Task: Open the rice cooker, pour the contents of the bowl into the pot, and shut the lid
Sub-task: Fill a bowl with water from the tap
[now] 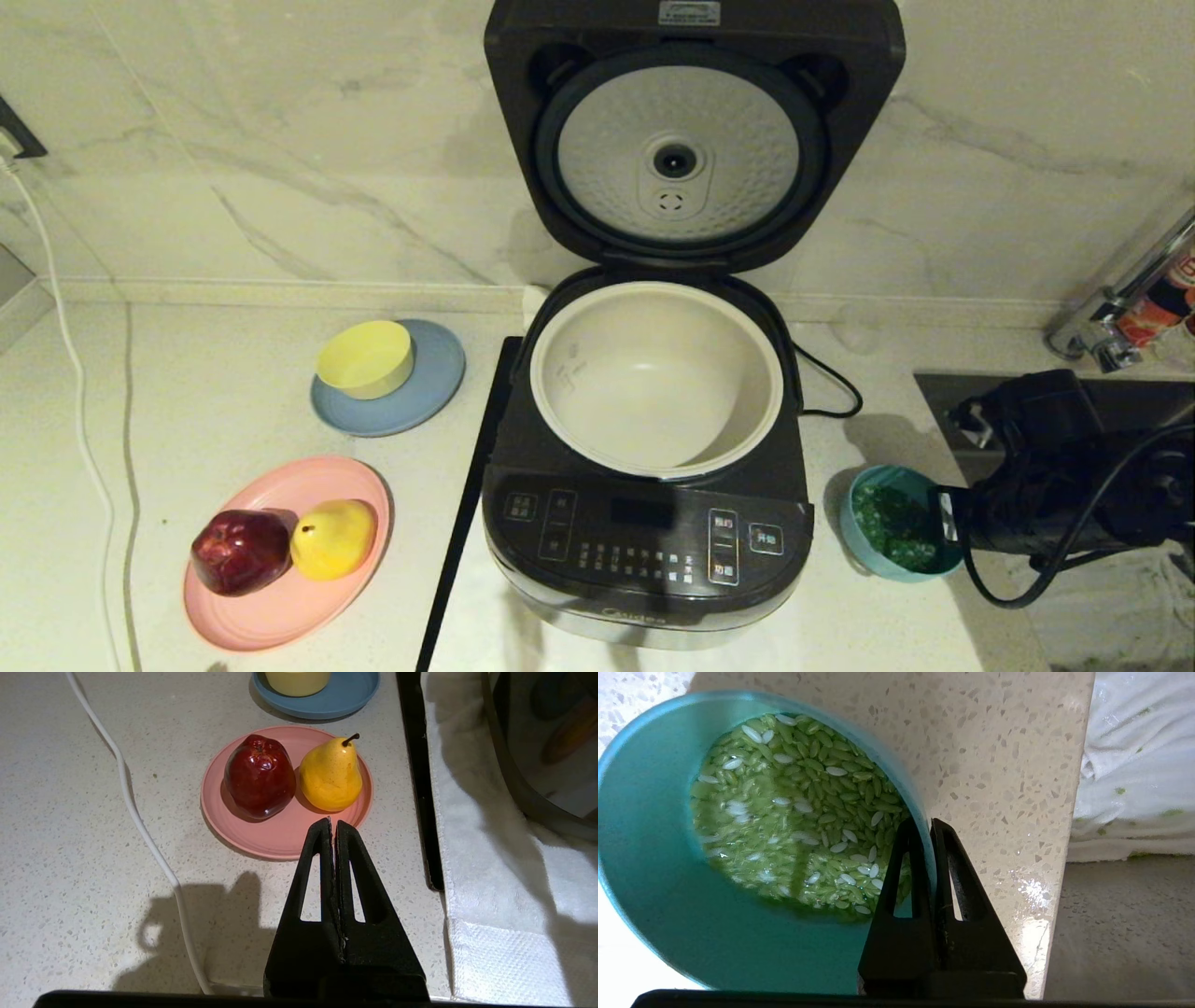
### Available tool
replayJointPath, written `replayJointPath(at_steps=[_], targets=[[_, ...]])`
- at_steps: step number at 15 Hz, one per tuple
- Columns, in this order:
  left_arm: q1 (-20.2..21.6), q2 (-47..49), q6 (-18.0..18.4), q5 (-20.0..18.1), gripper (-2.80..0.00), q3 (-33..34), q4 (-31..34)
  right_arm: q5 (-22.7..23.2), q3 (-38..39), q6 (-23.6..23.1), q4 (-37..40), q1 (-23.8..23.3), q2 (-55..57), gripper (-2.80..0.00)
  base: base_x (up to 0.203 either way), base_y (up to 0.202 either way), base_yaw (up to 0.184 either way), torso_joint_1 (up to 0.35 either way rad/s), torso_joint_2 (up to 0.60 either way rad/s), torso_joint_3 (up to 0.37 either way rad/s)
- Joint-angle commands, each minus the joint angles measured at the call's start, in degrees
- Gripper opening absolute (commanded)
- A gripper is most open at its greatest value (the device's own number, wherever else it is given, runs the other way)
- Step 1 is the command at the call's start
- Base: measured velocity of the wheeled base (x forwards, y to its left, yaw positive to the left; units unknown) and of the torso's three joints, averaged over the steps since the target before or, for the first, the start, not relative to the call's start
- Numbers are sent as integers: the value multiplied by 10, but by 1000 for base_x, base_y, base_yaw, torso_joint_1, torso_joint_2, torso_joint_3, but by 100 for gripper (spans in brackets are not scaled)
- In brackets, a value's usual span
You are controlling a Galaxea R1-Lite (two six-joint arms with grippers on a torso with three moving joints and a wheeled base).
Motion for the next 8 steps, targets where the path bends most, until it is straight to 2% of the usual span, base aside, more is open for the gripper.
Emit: replayJointPath(at_steps=[1,5,8], targets=[[0,0,0,0,-280,0,0,-1,2,1,1,0,-7,-280,0,0,0,0,0,0],[0,0,0,0,-280,0,0,7,-5,31,9,-10,-41,-280,0,0,0,0,0,0],[0,0,0,0,-280,0,0,21,-5,32,21,-35,-67,-280,0,0,0,0,0,0]])
